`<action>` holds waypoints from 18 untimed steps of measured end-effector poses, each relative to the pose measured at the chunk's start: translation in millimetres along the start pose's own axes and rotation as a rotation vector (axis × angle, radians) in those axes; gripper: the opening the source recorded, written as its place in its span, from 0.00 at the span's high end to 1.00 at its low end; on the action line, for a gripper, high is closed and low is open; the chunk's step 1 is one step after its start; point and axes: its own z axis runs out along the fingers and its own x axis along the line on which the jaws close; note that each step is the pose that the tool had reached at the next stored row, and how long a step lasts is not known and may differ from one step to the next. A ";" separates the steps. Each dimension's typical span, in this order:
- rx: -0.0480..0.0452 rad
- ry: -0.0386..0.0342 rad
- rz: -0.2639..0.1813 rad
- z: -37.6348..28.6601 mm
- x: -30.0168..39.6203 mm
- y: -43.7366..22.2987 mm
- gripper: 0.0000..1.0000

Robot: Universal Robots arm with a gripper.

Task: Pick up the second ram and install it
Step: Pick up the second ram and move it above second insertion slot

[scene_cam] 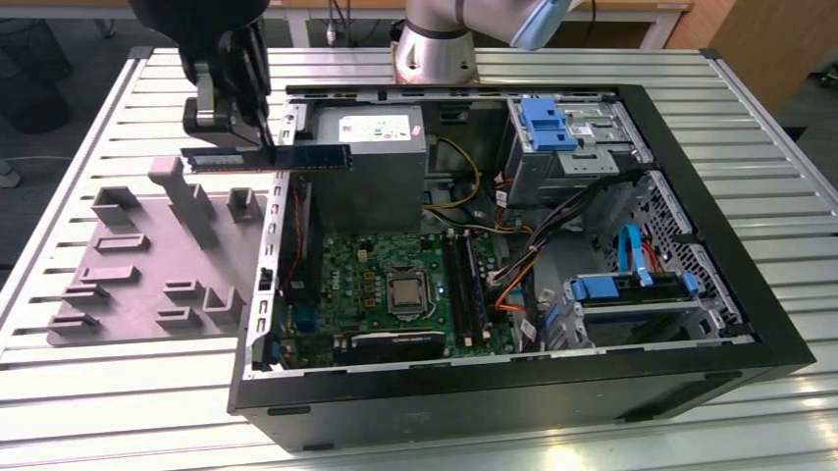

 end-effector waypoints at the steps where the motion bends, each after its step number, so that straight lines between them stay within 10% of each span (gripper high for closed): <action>1: 0.0000 0.0000 0.000 0.0 0.0 -1.5 0.86; 18: 0.0000 0.0000 0.000 0.3 -1.1 -34.2 0.86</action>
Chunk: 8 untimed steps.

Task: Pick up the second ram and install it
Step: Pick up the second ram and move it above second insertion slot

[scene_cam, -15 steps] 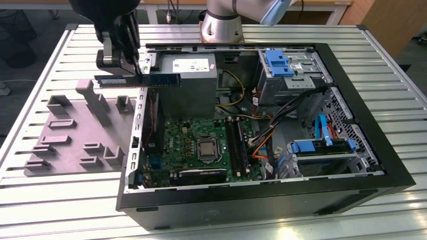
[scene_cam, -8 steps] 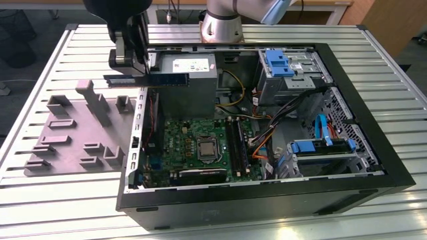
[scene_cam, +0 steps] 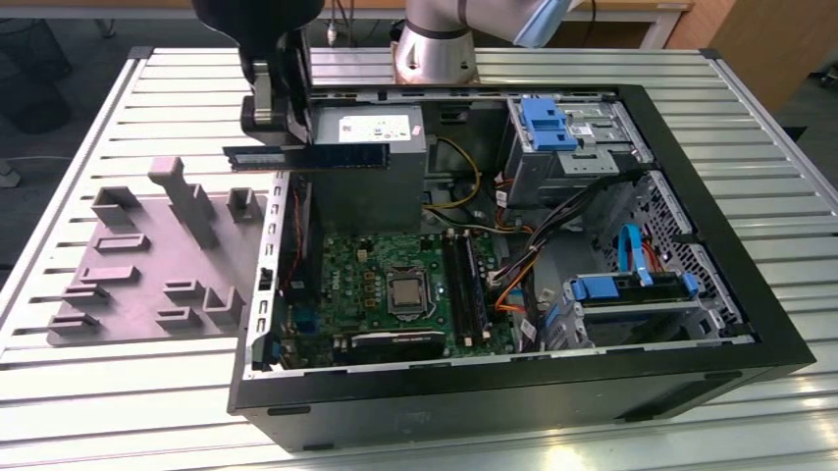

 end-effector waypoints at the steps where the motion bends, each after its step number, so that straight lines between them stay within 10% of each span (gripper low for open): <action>1: 0.0000 0.0000 0.000 0.0 -0.1 -2.0 0.86; 8: 0.0000 0.0000 0.000 0.1 -0.6 -17.4 0.86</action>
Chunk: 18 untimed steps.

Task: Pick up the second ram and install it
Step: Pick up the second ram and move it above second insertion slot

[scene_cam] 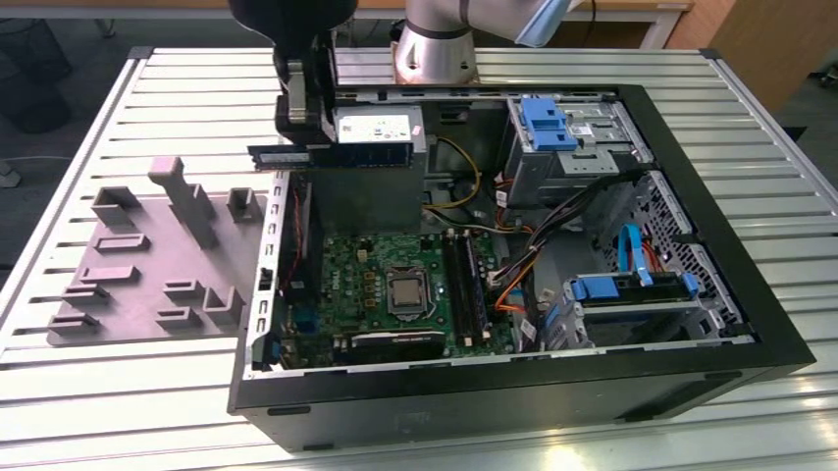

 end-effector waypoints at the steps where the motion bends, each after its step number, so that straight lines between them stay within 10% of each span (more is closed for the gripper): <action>1: 0.0000 0.0000 0.000 0.0 -0.1 -2.2 0.86; 18: 0.0000 -0.0001 0.000 0.4 -1.3 -41.8 0.86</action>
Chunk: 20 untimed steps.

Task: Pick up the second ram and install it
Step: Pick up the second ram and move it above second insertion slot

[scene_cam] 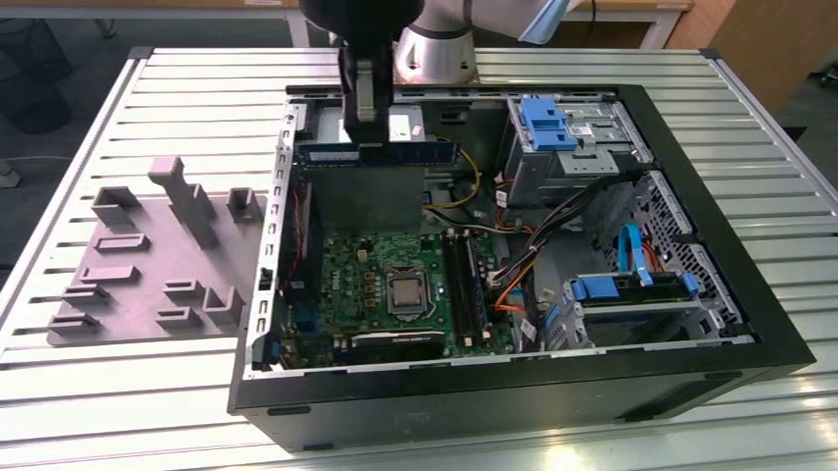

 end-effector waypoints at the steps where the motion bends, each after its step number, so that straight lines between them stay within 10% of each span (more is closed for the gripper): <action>1: 0.0000 0.0000 0.000 0.0 -0.1 -2.5 0.86; 20: 0.0000 0.0000 0.000 0.5 -1.7 -54.7 0.86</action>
